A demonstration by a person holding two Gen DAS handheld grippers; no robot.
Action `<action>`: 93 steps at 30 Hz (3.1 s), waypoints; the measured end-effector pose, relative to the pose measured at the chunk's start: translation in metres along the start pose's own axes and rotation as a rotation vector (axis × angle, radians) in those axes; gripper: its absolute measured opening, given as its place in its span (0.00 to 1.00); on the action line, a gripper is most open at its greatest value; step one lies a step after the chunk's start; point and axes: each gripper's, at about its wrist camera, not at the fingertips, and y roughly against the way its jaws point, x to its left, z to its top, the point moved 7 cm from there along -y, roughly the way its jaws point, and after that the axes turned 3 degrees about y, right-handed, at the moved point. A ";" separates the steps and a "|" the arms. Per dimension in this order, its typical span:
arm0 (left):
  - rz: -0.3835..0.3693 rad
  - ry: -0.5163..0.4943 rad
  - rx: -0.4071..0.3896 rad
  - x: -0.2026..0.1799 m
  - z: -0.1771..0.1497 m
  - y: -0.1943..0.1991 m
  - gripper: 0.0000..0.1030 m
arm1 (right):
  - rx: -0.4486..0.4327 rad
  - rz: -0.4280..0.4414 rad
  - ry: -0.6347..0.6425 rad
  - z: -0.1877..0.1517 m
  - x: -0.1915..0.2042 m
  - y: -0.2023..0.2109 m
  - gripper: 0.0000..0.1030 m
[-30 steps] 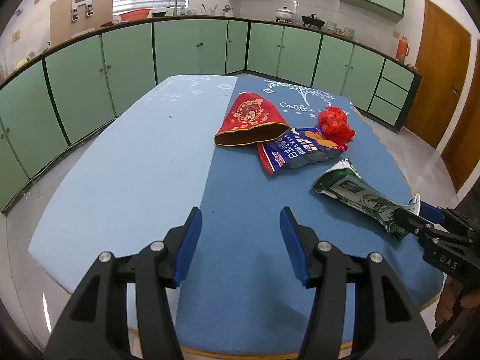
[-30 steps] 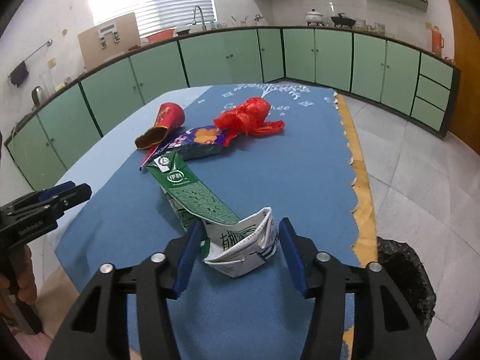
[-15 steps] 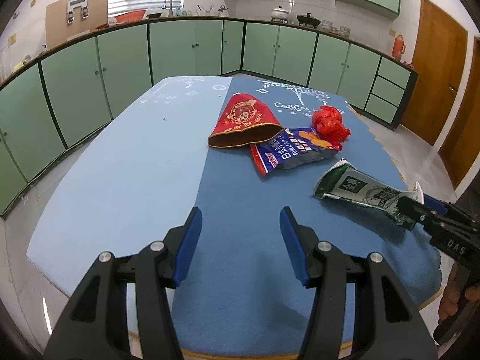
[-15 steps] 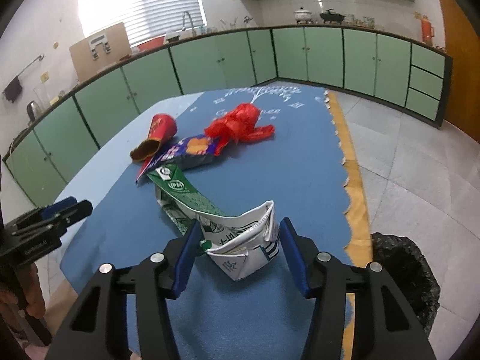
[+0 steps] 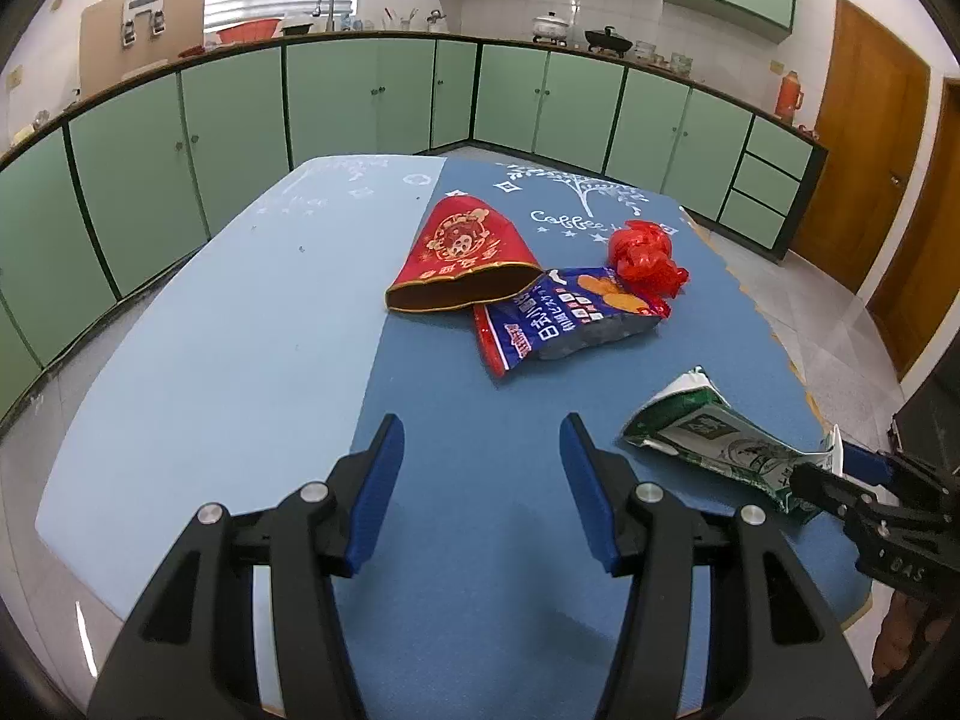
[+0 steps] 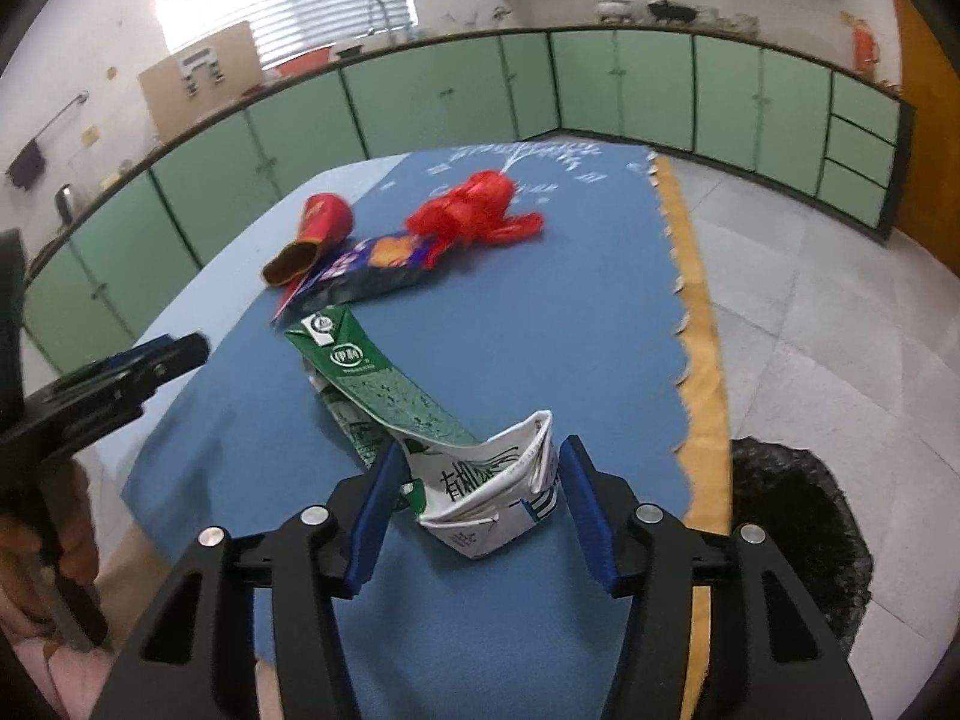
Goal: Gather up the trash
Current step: 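Grasp the red-gold paper cup with the left gripper while the right gripper holds the carton, then carry the cup and carton over the bin and open both grippers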
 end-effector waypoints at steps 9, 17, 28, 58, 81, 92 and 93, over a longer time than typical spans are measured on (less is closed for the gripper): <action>-0.002 0.002 -0.003 0.001 0.001 0.000 0.52 | -0.001 0.035 -0.023 0.009 -0.003 -0.001 0.65; -0.007 0.002 -0.004 0.000 0.001 0.000 0.53 | 0.026 0.010 0.010 0.002 0.001 -0.003 0.49; -0.022 -0.009 -0.032 -0.011 0.033 -0.027 0.53 | -0.018 -0.048 -0.076 0.012 -0.026 0.004 0.48; -0.104 0.141 0.019 -0.024 0.087 -0.106 0.09 | -0.041 -0.111 -0.118 0.035 -0.044 -0.023 0.43; -0.189 0.089 -0.101 -0.039 0.080 -0.011 0.05 | -0.108 -0.126 -0.170 0.042 -0.056 0.013 0.40; -0.379 -0.065 -0.144 -0.127 0.072 0.031 0.05 | -0.200 -0.232 -0.244 0.035 -0.091 0.077 0.39; -0.402 -0.085 -0.135 -0.139 0.068 0.030 0.05 | -0.210 -0.258 -0.258 0.032 -0.099 0.087 0.39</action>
